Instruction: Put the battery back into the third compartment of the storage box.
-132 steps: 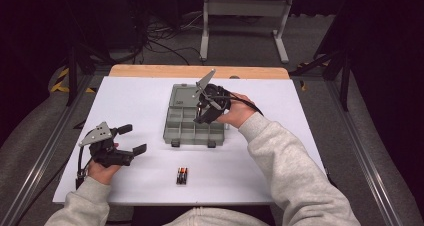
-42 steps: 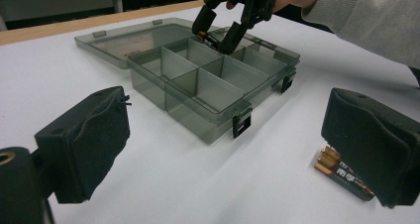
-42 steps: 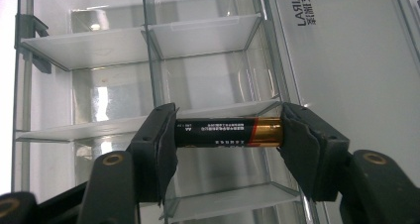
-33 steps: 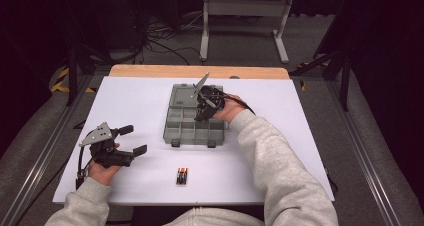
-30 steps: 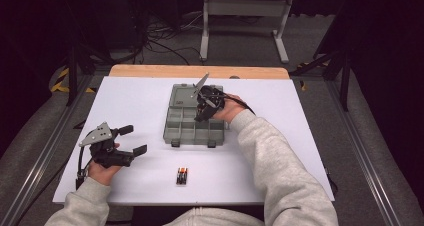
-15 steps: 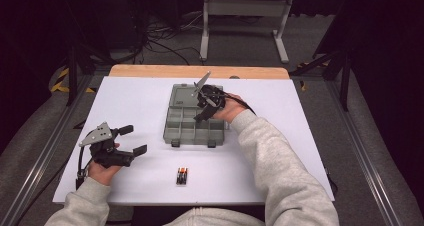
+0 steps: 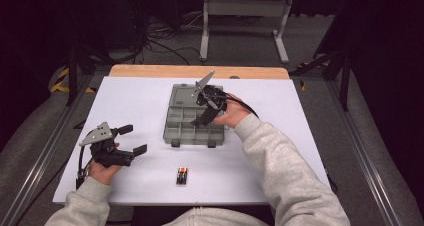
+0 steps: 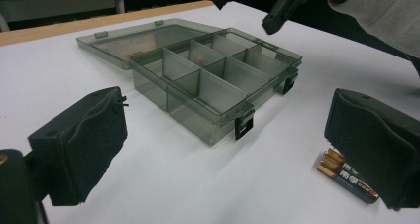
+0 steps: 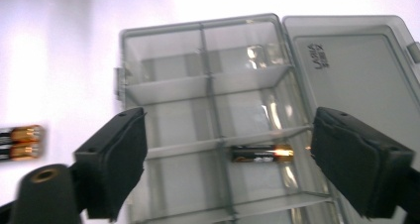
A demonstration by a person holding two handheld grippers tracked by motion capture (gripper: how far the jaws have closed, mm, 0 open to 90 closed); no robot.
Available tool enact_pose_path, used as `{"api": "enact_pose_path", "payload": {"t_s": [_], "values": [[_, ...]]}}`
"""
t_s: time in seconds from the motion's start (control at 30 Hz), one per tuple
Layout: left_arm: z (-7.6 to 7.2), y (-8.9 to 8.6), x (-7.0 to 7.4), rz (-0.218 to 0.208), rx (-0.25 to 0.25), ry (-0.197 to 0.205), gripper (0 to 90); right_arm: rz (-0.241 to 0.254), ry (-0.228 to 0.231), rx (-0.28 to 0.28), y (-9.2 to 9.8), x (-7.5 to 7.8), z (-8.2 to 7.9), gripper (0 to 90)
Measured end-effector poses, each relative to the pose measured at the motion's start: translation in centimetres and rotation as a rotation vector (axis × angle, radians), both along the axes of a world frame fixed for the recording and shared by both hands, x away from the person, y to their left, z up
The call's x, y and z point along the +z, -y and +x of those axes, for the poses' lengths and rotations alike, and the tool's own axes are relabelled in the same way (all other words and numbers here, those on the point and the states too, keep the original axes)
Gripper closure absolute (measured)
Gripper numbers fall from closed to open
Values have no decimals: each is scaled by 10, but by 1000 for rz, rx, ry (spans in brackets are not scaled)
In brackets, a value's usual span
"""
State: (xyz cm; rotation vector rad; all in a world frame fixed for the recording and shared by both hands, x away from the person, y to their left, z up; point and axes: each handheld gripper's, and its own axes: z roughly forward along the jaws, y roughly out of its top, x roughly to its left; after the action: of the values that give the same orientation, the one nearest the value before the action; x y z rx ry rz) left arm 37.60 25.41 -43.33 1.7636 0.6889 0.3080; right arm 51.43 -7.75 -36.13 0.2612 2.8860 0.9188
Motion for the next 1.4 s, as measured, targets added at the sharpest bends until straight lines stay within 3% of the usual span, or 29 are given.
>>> {"api": "enact_pose_path", "payload": {"t_s": [0.3,0.8,1.4], "values": [[0,0,0,5,2,4,25,41,5,22,1,11,-31,80],[0,0,0,2,2,1,25,49,42,48,3,15,-70,76],[0,1,0,2,-1,-4,25,4,7,87,-10,-10,-100,73]]}}
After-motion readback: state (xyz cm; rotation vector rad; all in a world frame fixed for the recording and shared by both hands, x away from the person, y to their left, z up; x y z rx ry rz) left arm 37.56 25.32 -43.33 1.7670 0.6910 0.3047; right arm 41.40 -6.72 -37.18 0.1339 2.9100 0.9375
